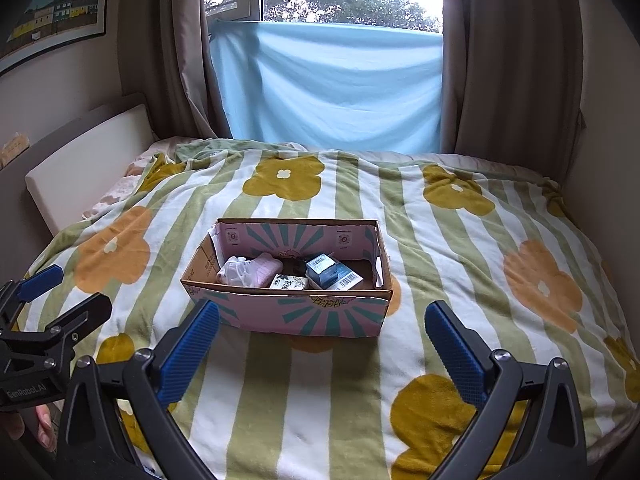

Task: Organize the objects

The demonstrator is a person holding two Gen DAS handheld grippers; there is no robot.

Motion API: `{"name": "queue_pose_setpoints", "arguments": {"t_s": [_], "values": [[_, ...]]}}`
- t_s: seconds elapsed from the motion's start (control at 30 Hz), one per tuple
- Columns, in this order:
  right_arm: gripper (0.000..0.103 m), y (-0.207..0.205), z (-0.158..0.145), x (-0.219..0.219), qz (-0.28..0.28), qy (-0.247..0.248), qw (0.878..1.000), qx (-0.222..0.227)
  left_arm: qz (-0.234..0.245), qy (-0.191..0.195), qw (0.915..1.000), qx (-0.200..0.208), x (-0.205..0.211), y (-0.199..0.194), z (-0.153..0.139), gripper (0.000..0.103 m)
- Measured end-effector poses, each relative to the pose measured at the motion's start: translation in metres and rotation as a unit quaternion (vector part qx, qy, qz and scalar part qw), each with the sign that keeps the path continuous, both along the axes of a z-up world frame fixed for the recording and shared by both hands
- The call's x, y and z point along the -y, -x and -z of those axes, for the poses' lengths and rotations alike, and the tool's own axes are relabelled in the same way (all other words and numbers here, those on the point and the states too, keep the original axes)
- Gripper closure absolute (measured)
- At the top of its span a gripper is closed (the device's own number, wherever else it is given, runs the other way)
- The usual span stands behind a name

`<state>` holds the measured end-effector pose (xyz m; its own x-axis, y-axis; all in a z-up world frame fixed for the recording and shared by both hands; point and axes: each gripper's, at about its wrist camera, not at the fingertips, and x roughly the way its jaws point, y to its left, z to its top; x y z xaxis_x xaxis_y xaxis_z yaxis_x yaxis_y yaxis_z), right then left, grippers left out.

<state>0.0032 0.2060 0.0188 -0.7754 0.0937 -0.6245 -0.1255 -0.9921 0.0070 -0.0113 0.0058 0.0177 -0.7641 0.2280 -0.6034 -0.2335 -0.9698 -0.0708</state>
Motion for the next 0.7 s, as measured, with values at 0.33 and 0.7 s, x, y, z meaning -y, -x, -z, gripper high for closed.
{"name": "queue_pose_setpoints", "arguments": {"t_s": [0.33, 0.7], "values": [[0.001, 0.0001, 0.0, 0.0, 0.0, 0.001, 1.0, 0.0, -0.001, 0.004, 1.0, 0.0, -0.0002, 0.0003, 0.001, 0.0], [0.001, 0.0015, 0.0019, -0.0012, -0.001, 0.003, 1.0, 0.004, 0.002, -0.014, 0.9998, -0.016, 0.0034, -0.0009, 0.0004, 0.0]]}}
